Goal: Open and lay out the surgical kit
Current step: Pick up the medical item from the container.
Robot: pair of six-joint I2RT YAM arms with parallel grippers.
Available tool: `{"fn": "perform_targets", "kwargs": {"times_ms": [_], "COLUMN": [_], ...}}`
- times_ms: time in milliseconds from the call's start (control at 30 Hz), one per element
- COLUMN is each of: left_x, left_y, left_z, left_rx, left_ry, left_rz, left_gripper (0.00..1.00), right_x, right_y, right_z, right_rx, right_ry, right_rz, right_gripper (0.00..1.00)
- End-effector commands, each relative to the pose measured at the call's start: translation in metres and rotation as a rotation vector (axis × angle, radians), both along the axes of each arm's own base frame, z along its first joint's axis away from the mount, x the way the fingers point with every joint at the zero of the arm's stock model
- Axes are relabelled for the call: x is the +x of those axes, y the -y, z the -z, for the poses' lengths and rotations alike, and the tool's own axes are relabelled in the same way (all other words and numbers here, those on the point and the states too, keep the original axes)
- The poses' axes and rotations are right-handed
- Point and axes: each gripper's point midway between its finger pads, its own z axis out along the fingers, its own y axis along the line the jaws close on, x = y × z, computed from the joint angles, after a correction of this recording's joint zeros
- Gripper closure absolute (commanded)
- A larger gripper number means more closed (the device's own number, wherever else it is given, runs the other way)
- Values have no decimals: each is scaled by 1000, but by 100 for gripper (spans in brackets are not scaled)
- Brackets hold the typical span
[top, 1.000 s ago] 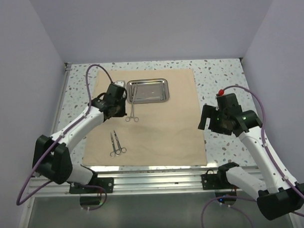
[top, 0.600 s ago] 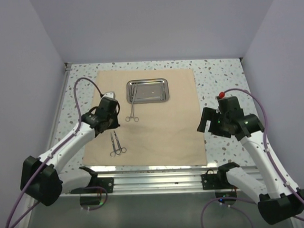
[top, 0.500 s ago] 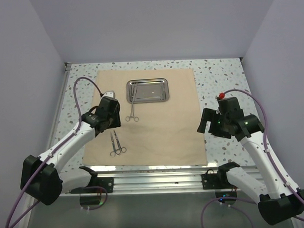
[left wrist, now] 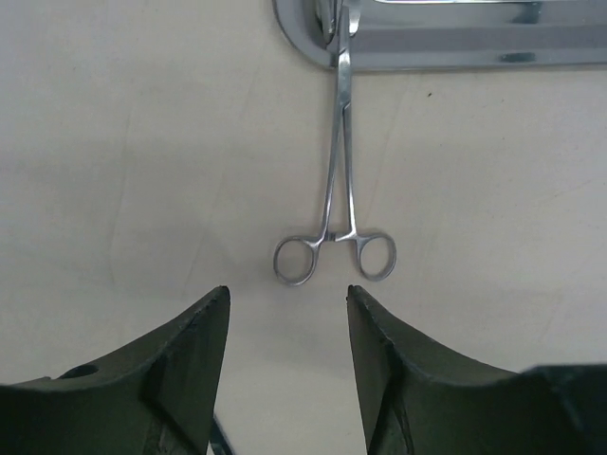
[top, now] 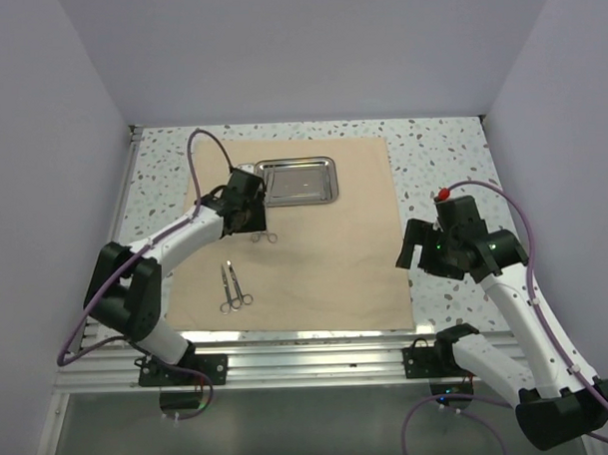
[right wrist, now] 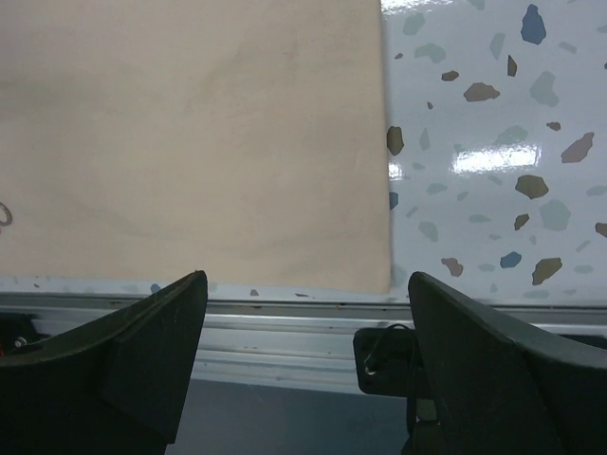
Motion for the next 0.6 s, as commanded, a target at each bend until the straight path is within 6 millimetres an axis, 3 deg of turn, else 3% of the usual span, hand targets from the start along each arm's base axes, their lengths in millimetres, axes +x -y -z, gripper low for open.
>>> {"fn": "perform_targets", "kwargs": {"times_ms": [0, 300, 567], "left_x": [42, 78, 90], "left_y": [27, 53, 47], "left_z": [-23, 5, 40], "left_rx": [-39, 5, 105], "left_ry": [110, 69, -4], "left_rz": [56, 120, 101], "left_gripper": [44, 45, 49], "right_x": [0, 3, 7], "right_y": [2, 7, 11], "right_z": [-13, -8, -4], "right_rx": [-6, -34, -57], "right_ry": [19, 3, -13], "right_rz": [6, 46, 67], "right_gripper": [9, 9, 9]}}
